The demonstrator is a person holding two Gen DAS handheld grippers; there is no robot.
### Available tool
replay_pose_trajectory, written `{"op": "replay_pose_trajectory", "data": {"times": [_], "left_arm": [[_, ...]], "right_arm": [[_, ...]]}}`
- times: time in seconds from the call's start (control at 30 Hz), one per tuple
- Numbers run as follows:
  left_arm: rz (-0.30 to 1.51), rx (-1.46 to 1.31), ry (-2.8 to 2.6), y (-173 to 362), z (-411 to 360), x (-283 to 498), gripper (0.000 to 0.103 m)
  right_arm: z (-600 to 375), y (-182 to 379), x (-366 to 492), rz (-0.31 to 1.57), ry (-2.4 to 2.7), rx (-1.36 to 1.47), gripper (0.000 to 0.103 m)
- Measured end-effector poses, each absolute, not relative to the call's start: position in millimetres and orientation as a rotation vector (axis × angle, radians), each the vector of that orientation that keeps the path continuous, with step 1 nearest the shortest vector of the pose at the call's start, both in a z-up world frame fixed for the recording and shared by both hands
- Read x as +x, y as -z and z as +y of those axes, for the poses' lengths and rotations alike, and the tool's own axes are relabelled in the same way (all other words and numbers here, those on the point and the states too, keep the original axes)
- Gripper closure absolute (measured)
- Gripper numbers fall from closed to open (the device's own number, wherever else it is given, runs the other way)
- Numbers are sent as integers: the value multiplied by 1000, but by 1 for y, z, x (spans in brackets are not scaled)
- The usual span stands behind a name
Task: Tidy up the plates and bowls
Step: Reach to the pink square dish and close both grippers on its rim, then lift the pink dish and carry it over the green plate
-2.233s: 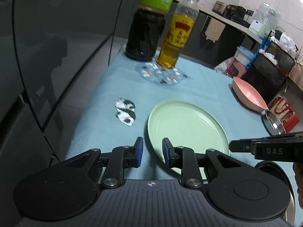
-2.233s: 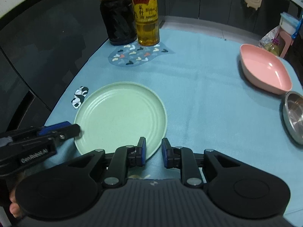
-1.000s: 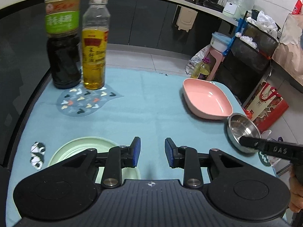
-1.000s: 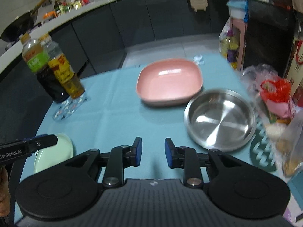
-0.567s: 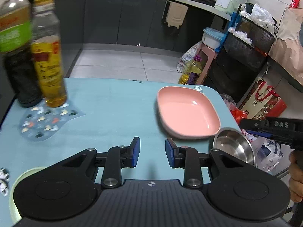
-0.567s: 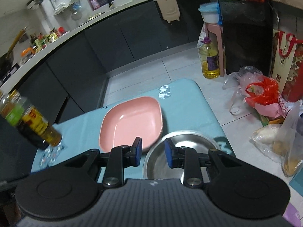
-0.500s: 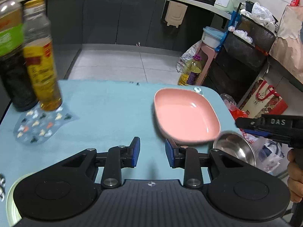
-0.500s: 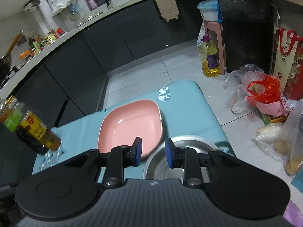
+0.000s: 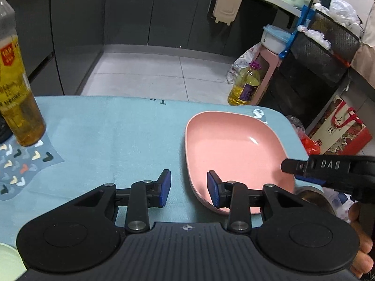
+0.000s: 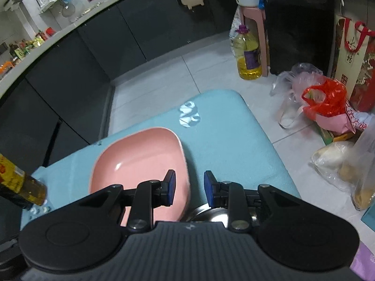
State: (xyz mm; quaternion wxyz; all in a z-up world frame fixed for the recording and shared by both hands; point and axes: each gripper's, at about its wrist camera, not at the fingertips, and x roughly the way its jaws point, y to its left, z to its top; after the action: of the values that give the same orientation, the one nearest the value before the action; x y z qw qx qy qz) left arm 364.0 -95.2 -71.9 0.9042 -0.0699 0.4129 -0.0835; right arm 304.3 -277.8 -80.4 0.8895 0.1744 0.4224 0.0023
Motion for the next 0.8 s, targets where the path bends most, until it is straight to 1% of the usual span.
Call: {"op": "replay_pose_trajectory", "data": {"times": [0.2, 0.23, 0.27, 0.3, 0.4, 0.6, 0.8], "left_arm": [[882, -163, 173, 85, -93, 370, 72], [884, -165, 171, 87, -92, 371, 75], [882, -172, 185, 88, -91, 371, 79], [874, -181, 219, 87, -90, 371, 92], [858, -127, 205, 81, -93, 365, 92], [828, -103, 196, 64, -82, 345, 92], [773, -87, 190, 33, -60, 309, 92]], "right_arm": [[-271, 89, 319, 910, -26, 362, 79], [-268, 88, 318, 891, -24, 339, 83], [-265, 88, 319, 896, -24, 317, 87], [-263, 88, 318, 895, -26, 304, 95], [-259, 87, 315, 898, -37, 308, 97], [-246, 68, 298, 833, -57, 262, 97], [-229, 45, 272, 811, -124, 255, 97]]}}
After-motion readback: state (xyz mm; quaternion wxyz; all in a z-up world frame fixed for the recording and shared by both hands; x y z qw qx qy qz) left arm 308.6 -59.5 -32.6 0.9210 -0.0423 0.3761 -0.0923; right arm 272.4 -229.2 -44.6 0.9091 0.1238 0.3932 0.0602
